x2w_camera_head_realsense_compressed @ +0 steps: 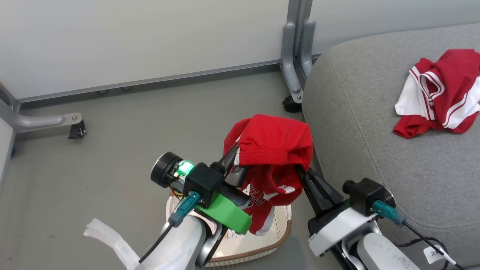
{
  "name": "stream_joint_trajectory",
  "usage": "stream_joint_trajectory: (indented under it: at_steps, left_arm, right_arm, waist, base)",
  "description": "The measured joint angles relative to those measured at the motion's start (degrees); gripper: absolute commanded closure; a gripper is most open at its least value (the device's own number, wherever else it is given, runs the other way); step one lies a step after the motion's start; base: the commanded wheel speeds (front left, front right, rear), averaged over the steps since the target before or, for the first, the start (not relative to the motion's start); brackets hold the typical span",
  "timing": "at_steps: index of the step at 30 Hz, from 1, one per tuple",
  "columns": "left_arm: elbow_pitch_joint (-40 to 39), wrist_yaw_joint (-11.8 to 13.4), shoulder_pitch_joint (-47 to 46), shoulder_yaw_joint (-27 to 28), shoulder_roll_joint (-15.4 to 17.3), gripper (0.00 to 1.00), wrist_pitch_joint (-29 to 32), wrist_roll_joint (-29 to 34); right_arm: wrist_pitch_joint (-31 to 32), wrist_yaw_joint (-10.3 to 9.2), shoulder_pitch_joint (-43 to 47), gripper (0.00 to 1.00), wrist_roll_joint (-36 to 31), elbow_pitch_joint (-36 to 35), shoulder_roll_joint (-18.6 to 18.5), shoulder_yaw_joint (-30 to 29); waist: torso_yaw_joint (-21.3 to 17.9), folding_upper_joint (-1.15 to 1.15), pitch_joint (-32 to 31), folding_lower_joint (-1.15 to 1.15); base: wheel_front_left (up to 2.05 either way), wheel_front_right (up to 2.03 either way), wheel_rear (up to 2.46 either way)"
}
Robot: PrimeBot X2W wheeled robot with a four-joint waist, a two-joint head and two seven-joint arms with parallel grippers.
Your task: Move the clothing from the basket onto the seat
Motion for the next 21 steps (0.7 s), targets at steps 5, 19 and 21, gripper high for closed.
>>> stream_joint_trajectory:
  at_steps: [5,19,21]
  left_arm:
    - [0.65,0.32,0.07,-0.09,0.22,1.00,0.01,-0.07]
    - [2.66,0.73,0.33,-0.83,0.45,0.00,1.92,-1.14]
    - [2.69,0.71,0.32,-1.01,0.47,0.00,1.96,-1.25]
  right_arm:
    - [0.00,0.00,-0.12,1.00,0.31,-0.48,-0.22,-0.47]
    - [0.00,0.00,-0.03,1.00,0.83,-0.92,-0.14,-1.18]
    - [0.00,0.00,-0.03,1.00,0.83,-1.00,-0.13,-1.32]
  waist:
    - [-0.38,0.00,0.08,0.00]
    - [-0.61,0.00,0.25,0.00]
    - [-0.60,0.00,0.34,0.00]
  base:
    - [0.00,0.00,0.00]
    - [0.00,0.00,0.00]
    - [0.00,0.00,0.00]
